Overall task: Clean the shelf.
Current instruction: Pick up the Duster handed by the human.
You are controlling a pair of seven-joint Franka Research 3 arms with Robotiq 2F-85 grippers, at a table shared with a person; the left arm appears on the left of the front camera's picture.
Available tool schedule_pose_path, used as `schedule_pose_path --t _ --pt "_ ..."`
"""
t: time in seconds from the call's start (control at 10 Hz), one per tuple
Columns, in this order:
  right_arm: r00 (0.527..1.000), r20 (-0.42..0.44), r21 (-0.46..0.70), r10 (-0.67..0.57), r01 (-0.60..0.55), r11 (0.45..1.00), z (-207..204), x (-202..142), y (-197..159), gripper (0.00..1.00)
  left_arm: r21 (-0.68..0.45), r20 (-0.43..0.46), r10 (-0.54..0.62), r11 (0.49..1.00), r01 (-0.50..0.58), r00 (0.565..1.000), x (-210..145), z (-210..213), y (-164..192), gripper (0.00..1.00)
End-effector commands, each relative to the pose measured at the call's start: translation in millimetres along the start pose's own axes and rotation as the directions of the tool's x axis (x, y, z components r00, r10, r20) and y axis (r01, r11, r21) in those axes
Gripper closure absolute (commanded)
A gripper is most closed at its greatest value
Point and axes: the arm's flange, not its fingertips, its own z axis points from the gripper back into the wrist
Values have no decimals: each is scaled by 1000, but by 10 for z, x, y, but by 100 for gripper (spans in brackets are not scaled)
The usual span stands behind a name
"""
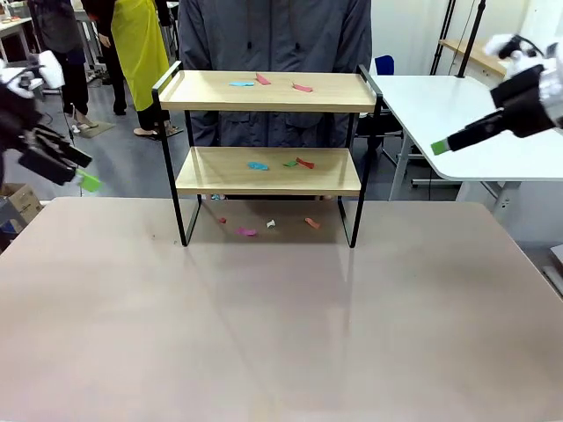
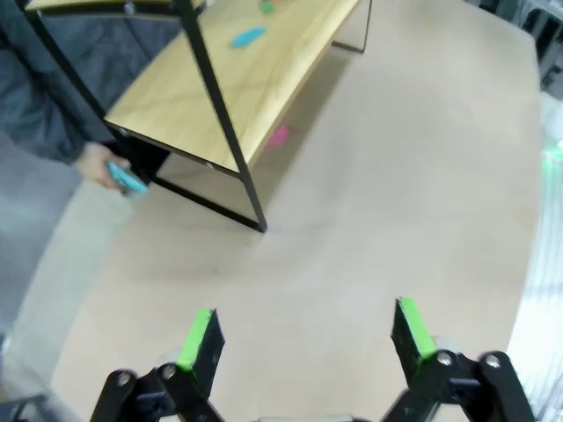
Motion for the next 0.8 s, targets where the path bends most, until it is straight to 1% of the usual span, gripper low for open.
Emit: schedule_pose_path --t 0.0,0.1,0.2,0.3,0.4,0.7 --pt "994 108 168 33 -51 985 -130 -261 -528 0 -92 123 10 996 1 992 -257 59 266 0" --pt "993 116 170 19 -38 985 -143 -403 -709 0 -72 162 23 997 -11 986 -377 103 360 0" --pt "988 153 222 12 -46 974 -182 -512 -874 0 -68 198 40 997 -27 979 -423 102 422 0" --pt "981 194 265 -5 -47 963 -229 -585 -956 0 -69 182 27 998 -15 983 -476 76 405 0" --pt "991 133 151 16 -36 988 80 -529 -607 0 -47 170 29 999 -21 985 -451 192 282 0" --pt "991 133 151 16 -36 988 80 -529 -607 0 -47 170 29 999 -21 985 -451 192 282 0"
